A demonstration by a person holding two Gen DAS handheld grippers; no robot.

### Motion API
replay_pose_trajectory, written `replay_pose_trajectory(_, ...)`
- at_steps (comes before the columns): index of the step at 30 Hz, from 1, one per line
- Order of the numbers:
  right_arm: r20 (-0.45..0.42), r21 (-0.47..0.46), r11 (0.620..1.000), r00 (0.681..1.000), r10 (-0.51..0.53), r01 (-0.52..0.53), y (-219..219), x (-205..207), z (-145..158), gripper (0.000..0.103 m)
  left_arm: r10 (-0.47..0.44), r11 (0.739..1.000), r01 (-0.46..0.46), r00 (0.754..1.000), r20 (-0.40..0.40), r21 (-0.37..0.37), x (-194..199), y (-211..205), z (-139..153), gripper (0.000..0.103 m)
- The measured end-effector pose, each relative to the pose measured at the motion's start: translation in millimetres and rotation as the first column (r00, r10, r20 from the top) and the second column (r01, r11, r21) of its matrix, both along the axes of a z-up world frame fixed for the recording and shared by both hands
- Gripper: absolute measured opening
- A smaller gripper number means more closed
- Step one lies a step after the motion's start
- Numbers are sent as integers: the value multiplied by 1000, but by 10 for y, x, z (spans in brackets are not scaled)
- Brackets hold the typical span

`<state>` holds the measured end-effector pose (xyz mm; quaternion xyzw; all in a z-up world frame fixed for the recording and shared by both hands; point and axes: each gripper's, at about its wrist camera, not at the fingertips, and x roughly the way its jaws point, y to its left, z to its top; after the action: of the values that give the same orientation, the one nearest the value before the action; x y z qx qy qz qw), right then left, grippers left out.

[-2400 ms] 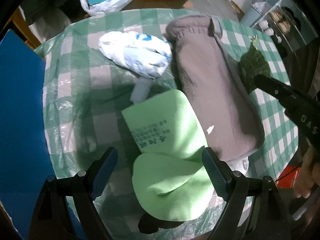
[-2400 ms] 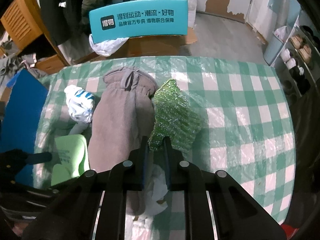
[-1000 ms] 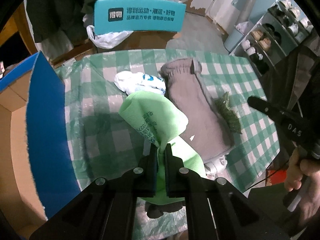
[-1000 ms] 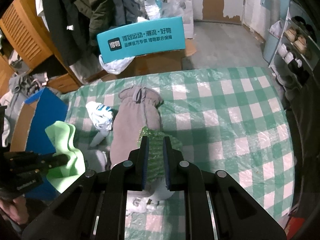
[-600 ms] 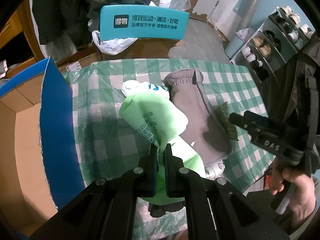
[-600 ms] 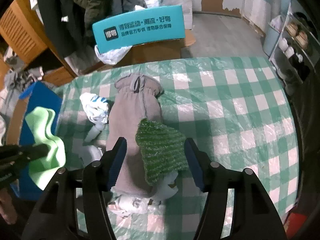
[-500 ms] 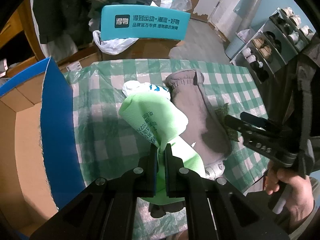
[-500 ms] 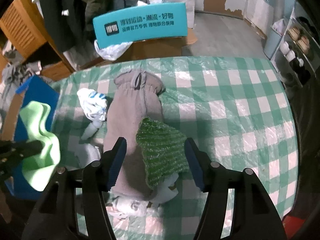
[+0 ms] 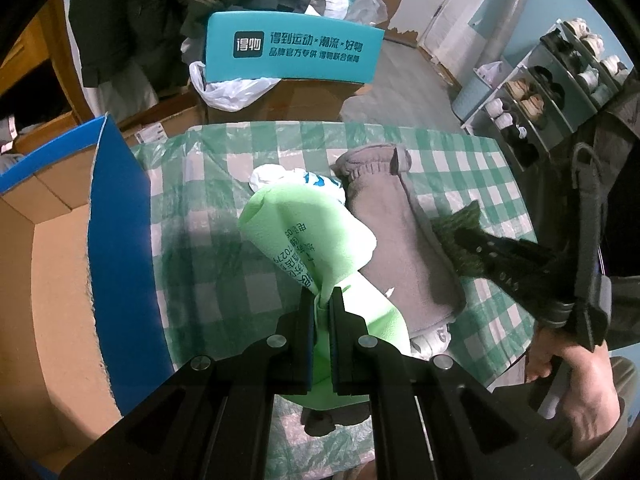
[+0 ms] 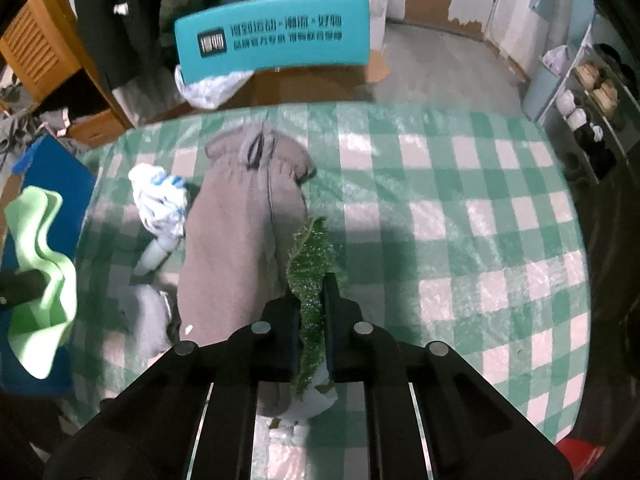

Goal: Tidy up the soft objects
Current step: 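Lift the green mesh pad with the right tool while the left tool lifts the cloth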

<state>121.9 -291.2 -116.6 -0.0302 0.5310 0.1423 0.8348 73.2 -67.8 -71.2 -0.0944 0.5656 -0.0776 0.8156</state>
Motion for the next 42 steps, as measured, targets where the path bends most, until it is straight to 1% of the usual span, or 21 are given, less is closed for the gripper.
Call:
replay_pose_trajectory(3,28,33,999,1000,-8,7,-35,-13,140,8,-4,1000,4,1000,13,9,-14,-11,40,6)
replay_pose_trajectory(12,88,91,996,996,-10,2,-16,-86,480,8,-4,1000,3,999,47,18,-77,20,168,6)
replay_pose_trajectory(27,139,136,988,989,52,-71,239,-256,818,8,11,999,-13,995,101,29,-228,185,393,6)
replay_pose_trajectory(42,176,151,973,973,148,-175,666,-416,1080,8,39,997,-50,987,157,63,-418,471,573,6)
